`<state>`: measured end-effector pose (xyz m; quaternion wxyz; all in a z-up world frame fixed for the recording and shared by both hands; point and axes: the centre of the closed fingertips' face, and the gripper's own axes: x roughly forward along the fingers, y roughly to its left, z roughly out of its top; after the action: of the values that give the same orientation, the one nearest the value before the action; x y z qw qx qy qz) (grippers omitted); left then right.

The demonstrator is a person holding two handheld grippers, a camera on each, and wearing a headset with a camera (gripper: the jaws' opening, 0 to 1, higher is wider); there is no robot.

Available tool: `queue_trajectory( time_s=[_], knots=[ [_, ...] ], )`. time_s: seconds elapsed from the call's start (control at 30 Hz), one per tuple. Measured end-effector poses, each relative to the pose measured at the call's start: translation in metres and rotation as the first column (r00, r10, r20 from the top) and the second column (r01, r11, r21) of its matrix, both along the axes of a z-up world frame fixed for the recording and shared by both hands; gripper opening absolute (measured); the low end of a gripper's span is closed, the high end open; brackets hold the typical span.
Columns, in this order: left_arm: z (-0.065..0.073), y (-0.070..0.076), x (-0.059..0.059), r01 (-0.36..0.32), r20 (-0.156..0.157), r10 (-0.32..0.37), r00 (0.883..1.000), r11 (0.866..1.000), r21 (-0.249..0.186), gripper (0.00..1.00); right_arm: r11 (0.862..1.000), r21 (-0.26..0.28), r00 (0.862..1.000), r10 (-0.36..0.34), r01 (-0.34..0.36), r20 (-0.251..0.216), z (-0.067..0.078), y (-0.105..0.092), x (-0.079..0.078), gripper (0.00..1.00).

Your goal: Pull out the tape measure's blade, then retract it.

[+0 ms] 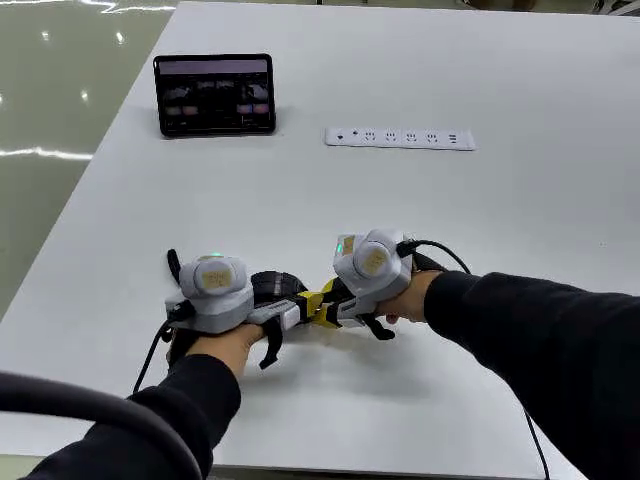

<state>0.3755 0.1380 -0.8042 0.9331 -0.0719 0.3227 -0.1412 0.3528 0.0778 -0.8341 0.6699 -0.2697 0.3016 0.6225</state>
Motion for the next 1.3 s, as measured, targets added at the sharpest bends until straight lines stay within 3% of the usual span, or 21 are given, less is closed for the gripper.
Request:
queue_trajectory(
  time_s=[0.03, 0.1, 0.2, 0.27, 0.33, 0.37, 0.4, 0.43, 0.47, 0.5, 0.53, 0.6, 0.67, 0.83, 0.93, 0.97, 1.07, 1.17, 1.3],
  knots=[
    [0.001, 0.0, -0.001, 0.051, 0.007, -0.051, 0.999, 0.998, 0.023, 1.0, 1.0, 0.003, 1.0, -0.004, 0.004, 0.001, 0.001, -0.002, 0.0, 0.2],
    [0.008, -0.008, -0.005, 0.122, 0.029, -0.122, 0.992, 0.992, -0.006, 1.0, 1.0, 0.009, 1.0, -0.025, 0.025, -0.01, 0.003, -0.007, 0.0, 0.24],
    [0.014, -0.006, -0.008, 0.153, 0.03, -0.152, 0.988, 0.988, -0.03, 1.0, 0.999, 0.023, 0.999, -0.048, 0.049, -0.014, 0.006, -0.014, 0.001, 0.33],
    [0.022, -0.006, -0.008, 0.179, 0.062, -0.176, 0.982, 0.983, -0.04, 1.0, 0.998, 0.034, 0.998, -0.055, 0.055, -0.015, 0.01, -0.018, 0.0, 0.38],
    [0.033, -0.009, -0.009, 0.229, 0.104, -0.222, 0.969, 0.971, -0.061, 1.0, 0.997, 0.044, 0.998, -0.067, 0.067, -0.006, 0.015, -0.024, 0.0, 0.42],
    [0.035, -0.005, -0.012, 0.237, 0.102, -0.232, 0.967, 0.971, -0.036, 1.0, 0.995, 0.055, 0.997, -0.078, 0.078, -0.004, 0.019, -0.027, 0.0, 0.45],
    [0.039, -0.002, -0.011, 0.242, 0.125, -0.237, 0.963, 0.97, -0.023, 1.0, 0.994, 0.066, 0.996, -0.089, 0.09, -0.008, 0.023, -0.028, -0.001, 0.47],
    [0.048, -0.005, -0.01, 0.264, 0.173, -0.255, 0.951, 0.964, -0.03, 1.0, 0.992, 0.078, 0.995, -0.102, 0.103, -0.014, 0.027, -0.03, -0.002, 0.49],
    [0.056, -0.007, -0.013, 0.286, 0.196, -0.272, 0.942, 0.957, -0.05, 1.0, 0.989, 0.097, 0.994, -0.112, 0.113, -0.017, 0.034, -0.033, -0.004, 0.52],
    [0.055, -0.003, -0.016, 0.288, 0.174, -0.277, 0.945, 0.957, -0.041, 1.0, 0.988, 0.101, 0.993, -0.115, 0.116, -0.019, 0.037, -0.035, -0.006, 0.54],
    [0.056, 0.002, -0.017, 0.305, 0.181, -0.304, 0.935, 0.952, 0.021, 1.0, 0.986, 0.11, 0.992, -0.126, 0.127, -0.021, 0.042, -0.039, -0.008, 0.57],
    [0.055, 0.007, -0.019, 0.319, 0.171, -0.326, 0.93, 0.945, 0.066, 1.0, 0.981, 0.128, 0.989, -0.145, 0.147, -0.023, 0.05, -0.043, -0.009, 0.61],
    [0.059, 0.008, -0.022, 0.32, 0.175, -0.322, 0.93, 0.946, 0.041, 1.0, 0.975, 0.146, 0.986, -0.167, 0.168, -0.017, 0.056, -0.05, -0.009, 0.63],
    [0.068, 0.015, -0.024, 0.323, 0.189, -0.326, 0.926, 0.945, 0.048, 1.0, 0.964, 0.163, 0.977, -0.213, 0.211, -0.002, 0.063, -0.07, -0.011, 0.72],
    [0.068, 0.02, -0.026, 0.329, 0.176, -0.338, 0.925, 0.941, 0.078, 1.0, 0.957, 0.172, 0.972, -0.236, 0.232, 0.0, 0.066, -0.08, -0.014, 0.75],
    [0.064, 0.022, -0.029, 0.345, 0.151, -0.356, 0.922, 0.934, 0.093, 1.0, 0.955, 0.175, 0.97, -0.244, 0.24, 0.001, 0.068, -0.085, -0.015, 0.77],
    [0.065, 0.024, -0.033, 0.35, 0.149, -0.355, 0.923, 0.935, 0.059, 1.0, 0.947, 0.191, 0.965, -0.262, 0.259, -0.009, 0.075, -0.094, -0.021, 0.81],
    [0.067, 0.027, -0.038, 0.353, 0.153, -0.357, 0.922, 0.934, 0.051, 1.0, 0.935, 0.219, 0.959, -0.285, 0.278, 0.001, 0.082, -0.102, -0.024, 0.87],
    [0.071, 0.031, -0.044, 0.355, 0.158, -0.358, 0.92, 0.934, 0.047, 1.0, 0.929, 0.216, 0.951, -0.31, 0.301, 0.008, 0.085, -0.117, -0.029, 0.91]
  ],
)
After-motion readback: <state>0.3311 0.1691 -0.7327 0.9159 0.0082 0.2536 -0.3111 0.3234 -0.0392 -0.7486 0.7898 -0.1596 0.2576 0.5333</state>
